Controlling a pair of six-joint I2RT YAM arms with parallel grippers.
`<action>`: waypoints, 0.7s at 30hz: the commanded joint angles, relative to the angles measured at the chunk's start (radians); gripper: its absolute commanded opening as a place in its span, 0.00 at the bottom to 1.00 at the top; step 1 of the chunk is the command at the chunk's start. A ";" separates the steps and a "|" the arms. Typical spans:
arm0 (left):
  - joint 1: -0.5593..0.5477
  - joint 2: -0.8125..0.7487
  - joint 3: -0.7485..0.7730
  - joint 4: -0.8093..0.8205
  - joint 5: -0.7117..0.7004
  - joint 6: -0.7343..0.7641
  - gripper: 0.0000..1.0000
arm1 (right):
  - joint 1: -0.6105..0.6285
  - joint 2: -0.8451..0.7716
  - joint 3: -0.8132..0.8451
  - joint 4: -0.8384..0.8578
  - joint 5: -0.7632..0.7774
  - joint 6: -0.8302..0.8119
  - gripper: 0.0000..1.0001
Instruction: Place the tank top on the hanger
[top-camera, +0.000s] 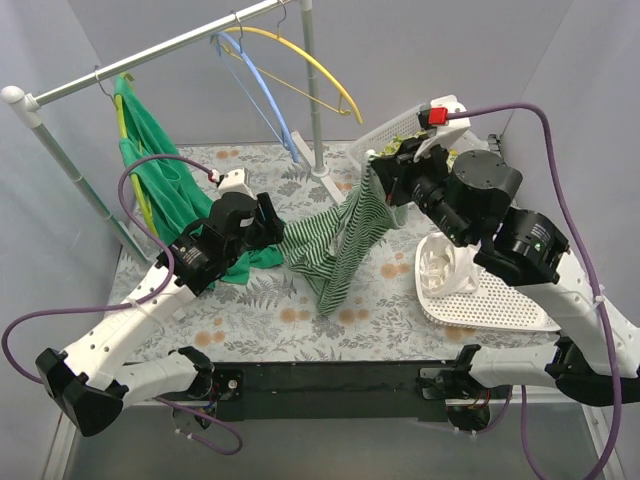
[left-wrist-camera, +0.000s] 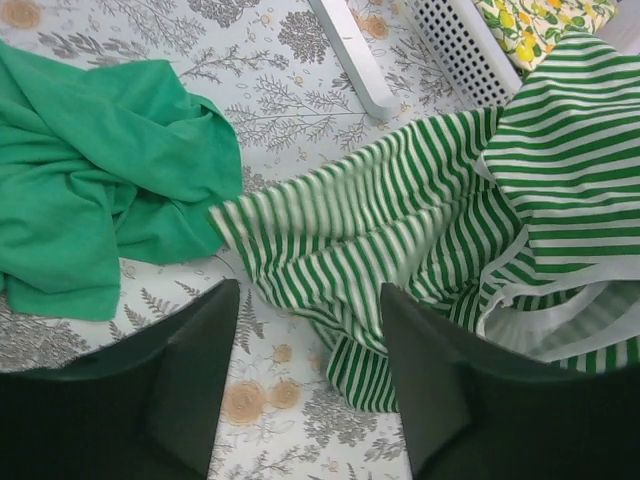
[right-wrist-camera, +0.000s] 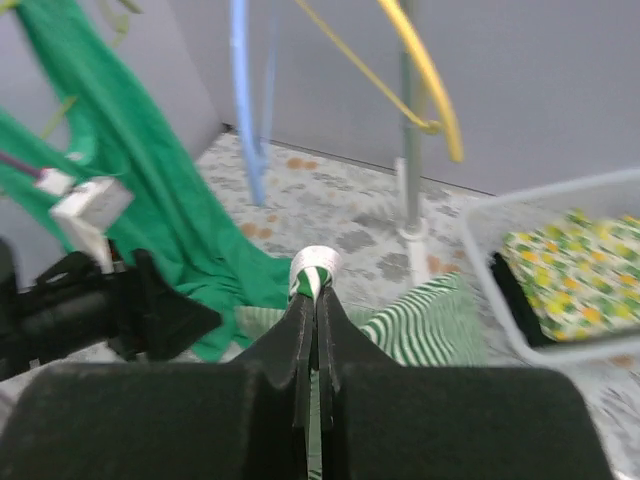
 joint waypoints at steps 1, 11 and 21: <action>0.008 -0.039 0.003 -0.029 0.019 0.019 0.69 | 0.004 0.017 -0.238 0.192 -0.475 0.031 0.01; 0.008 0.037 -0.101 0.090 0.323 0.026 0.47 | 0.024 -0.447 -1.027 0.074 -0.365 0.365 0.01; -0.100 0.227 -0.252 0.271 0.468 -0.032 0.45 | 0.023 -0.447 -0.808 -0.214 0.090 0.445 0.01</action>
